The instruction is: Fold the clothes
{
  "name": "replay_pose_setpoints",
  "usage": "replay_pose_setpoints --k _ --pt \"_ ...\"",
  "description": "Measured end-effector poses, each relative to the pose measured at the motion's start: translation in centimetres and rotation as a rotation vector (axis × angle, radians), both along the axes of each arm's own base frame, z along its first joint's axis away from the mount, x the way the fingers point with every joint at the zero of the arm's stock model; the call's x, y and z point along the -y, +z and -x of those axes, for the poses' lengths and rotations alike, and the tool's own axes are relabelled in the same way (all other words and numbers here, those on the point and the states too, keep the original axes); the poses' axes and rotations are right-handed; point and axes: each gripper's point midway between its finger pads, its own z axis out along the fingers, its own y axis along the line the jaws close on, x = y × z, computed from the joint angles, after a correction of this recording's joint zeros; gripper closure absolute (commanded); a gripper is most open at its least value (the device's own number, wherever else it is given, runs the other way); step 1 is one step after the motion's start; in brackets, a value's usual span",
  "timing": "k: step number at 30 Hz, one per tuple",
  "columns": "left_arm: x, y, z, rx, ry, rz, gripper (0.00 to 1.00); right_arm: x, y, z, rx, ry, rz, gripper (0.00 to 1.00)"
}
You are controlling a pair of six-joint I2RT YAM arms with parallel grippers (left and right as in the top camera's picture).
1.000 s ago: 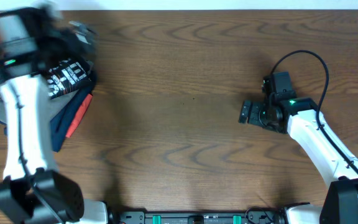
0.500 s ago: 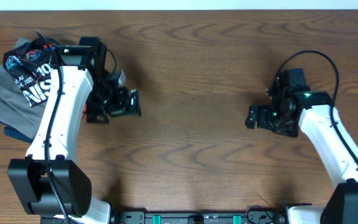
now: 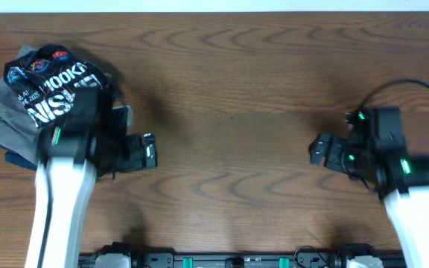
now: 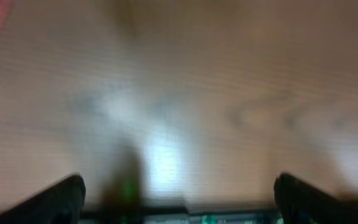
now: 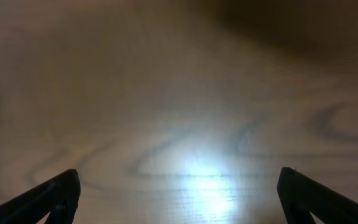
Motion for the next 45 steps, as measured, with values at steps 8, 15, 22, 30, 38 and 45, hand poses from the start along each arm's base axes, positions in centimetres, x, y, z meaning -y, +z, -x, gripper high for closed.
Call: replay_pose_setpoints --k 8,15,22,30,38,45 --pt "-0.5 6.1 2.8 0.560 0.035 0.014 0.02 2.4 7.0 2.6 0.464 -0.104 0.067 0.01" --pt "-0.8 9.5 5.9 0.769 0.046 0.032 0.02 3.3 8.6 4.3 0.557 -0.145 0.077 0.01" --pt "-0.8 10.0 6.6 0.810 0.048 0.033 0.02 3.5 7.2 5.2 0.492 -0.146 0.090 0.01" --pt "-0.8 10.0 6.6 0.808 0.048 0.033 0.02 3.7 5.2 6.6 0.396 -0.140 0.107 0.01" --pt "-0.8 10.0 6.6 0.808 0.048 0.033 0.02 3.8 5.8 6.7 0.463 -0.143 0.102 0.01" --pt "-0.8 9.8 6.6 0.804 0.048 0.032 0.02 3.1 6.4 5.7 0.746 -0.054 0.123 0.01"
